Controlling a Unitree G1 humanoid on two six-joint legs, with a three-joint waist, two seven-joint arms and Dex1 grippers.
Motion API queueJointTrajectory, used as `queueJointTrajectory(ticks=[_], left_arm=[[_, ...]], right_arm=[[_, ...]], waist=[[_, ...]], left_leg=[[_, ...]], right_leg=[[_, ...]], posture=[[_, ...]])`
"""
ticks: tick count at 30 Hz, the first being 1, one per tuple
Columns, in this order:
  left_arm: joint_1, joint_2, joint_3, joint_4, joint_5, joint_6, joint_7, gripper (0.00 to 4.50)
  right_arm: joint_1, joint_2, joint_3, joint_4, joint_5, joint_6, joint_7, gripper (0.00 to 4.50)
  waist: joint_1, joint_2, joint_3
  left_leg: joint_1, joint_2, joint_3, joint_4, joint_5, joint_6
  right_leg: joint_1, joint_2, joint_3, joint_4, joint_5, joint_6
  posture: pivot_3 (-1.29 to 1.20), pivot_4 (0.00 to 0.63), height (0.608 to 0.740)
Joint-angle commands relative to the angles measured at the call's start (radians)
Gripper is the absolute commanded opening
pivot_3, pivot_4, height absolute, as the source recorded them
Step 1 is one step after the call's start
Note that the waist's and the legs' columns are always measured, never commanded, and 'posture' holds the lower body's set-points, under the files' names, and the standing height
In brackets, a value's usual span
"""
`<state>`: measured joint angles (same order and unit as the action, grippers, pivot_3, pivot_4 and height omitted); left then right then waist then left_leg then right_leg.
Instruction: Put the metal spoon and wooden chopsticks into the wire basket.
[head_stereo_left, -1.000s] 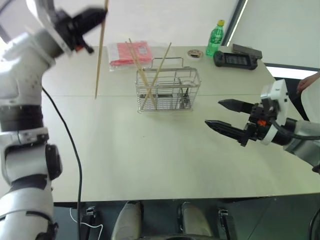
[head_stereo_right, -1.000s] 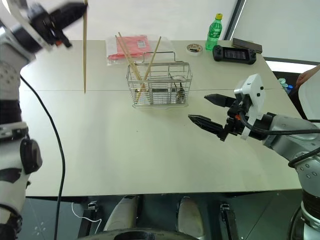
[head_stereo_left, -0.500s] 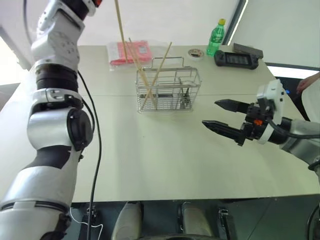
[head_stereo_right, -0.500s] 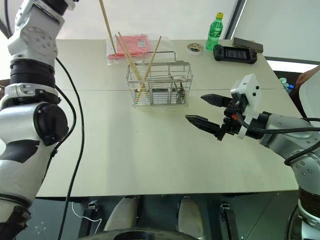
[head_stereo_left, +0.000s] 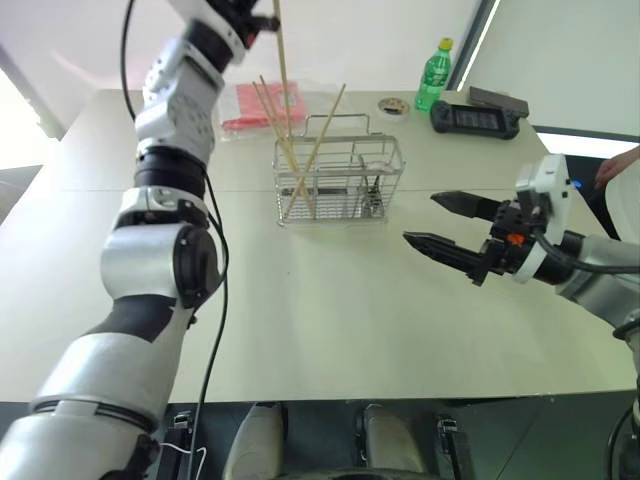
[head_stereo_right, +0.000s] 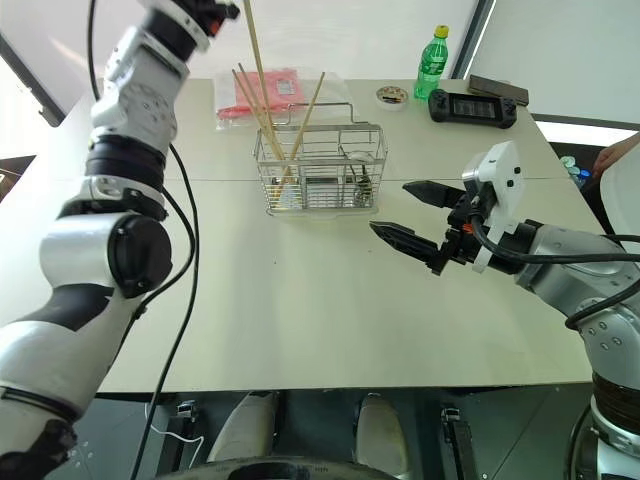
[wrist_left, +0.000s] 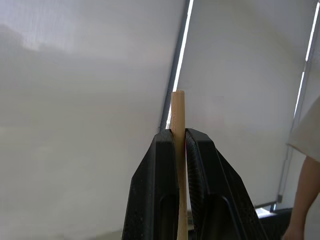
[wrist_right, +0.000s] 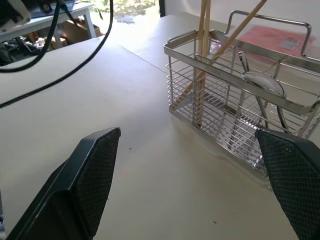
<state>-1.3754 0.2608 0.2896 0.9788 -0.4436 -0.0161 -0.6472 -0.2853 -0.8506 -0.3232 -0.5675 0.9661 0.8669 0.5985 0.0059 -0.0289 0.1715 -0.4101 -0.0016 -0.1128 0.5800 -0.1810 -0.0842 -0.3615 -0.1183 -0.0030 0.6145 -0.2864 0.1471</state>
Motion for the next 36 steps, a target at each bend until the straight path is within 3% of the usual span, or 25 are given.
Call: queueJointTrajectory(ticks=[1, 10, 14, 19, 24, 27, 31, 36], left_arm=[[0.047, -0.019, -0.011, -0.087, 0.02, -0.023, 0.017, 0.03], [0.194, -0.079, -0.03, -0.202, 0.035, 0.024, 0.087, 0.03], [0.213, -0.097, -0.028, -0.229, 0.021, 0.035, 0.095, 1.62], [0.231, -0.101, -0.018, -0.293, 0.003, 0.057, 0.119, 4.35], [0.25, -0.07, -0.029, -0.42, -0.019, 0.152, 0.102, 4.44], [0.268, -0.003, -0.035, -0.55, -0.043, 0.249, 0.07, 4.44], [0.303, 0.17, -0.028, -0.71, -0.077, 0.404, 0.001, 4.44], [0.418, 0.48, -0.02, -0.844, -0.095, 0.57, -0.166, 4.44]], right_arm=[[-0.031, 0.003, -0.008, -0.035, 0.016, -0.018, -0.012, 4.5], [-0.035, 0.017, -0.006, -0.037, 0.013, -0.022, -0.02, 4.5], [-0.043, 0.01, -0.008, -0.02, 0.009, -0.021, -0.009, 4.5], [-0.048, 0.015, 0.003, -0.009, -0.006, -0.026, -0.002, 4.5], [-0.055, 0.022, 0.019, 0.006, -0.02, -0.037, 0.011, 4.5], [-0.069, 0.03, 0.039, 0.023, -0.031, -0.047, 0.02, 4.5], [-0.09, 0.033, 0.064, 0.047, -0.049, -0.061, 0.045, 4.5], [-0.103, 0.026, 0.078, 0.089, -0.079, -0.082, 0.087, 4.5]], waist=[[-0.001, 0.0, 0.0], [0.006, 0.0, 0.0], [0.006, 0.0, 0.0], [0.004, 0.0, 0.0], [0.003, 0.0, 0.0], [-0.001, 0.0, 0.0], [-0.021, 0.001, 0.0], [-0.028, 0.002, 0.0]], left_leg=[[0.0, 0.0, 0.0, 0.0, 0.0, 0.0], [0.0, 0.0, 0.0, 0.0, 0.0, 0.0], [0.0, 0.0, 0.0, 0.0, 0.0, 0.0], [0.0, 0.0, 0.0, 0.0, 0.0, 0.0], [0.0, 0.0, 0.0, 0.0, 0.0, 0.0], [0.0, 0.0, 0.0, 0.0, 0.0, 0.0], [0.0, 0.0, 0.0, 0.0, 0.0, 0.0], [0.001, 0.0, 0.0, -0.001, 0.0, 0.0]], right_leg=[[0.0, 0.0, 0.0, 0.0, 0.0, 0.0], [0.0, 0.0, 0.0, 0.0, 0.0, 0.0], [0.0, 0.0, 0.0, 0.0, 0.0, 0.0], [0.0, 0.0, 0.0, 0.0, 0.0, 0.0], [0.0, 0.0, 0.0, 0.0, 0.0, 0.0], [0.0, 0.0, 0.0, 0.0, 0.0, 0.0], [0.0, 0.0, 0.0, 0.0, 0.0, 0.0], [0.0, 0.0, 0.0, 0.0, 0.0, 0.0]], posture=[[0.0, 0.15, 0.721], [0.0, 0.15, 0.721], [0.0, 0.15, 0.721], [0.0, 0.15, 0.721], [0.0, 0.15, 0.721], [0.0, 0.15, 0.721], [0.0, 0.15, 0.721], [0.0, 0.15, 0.721]])
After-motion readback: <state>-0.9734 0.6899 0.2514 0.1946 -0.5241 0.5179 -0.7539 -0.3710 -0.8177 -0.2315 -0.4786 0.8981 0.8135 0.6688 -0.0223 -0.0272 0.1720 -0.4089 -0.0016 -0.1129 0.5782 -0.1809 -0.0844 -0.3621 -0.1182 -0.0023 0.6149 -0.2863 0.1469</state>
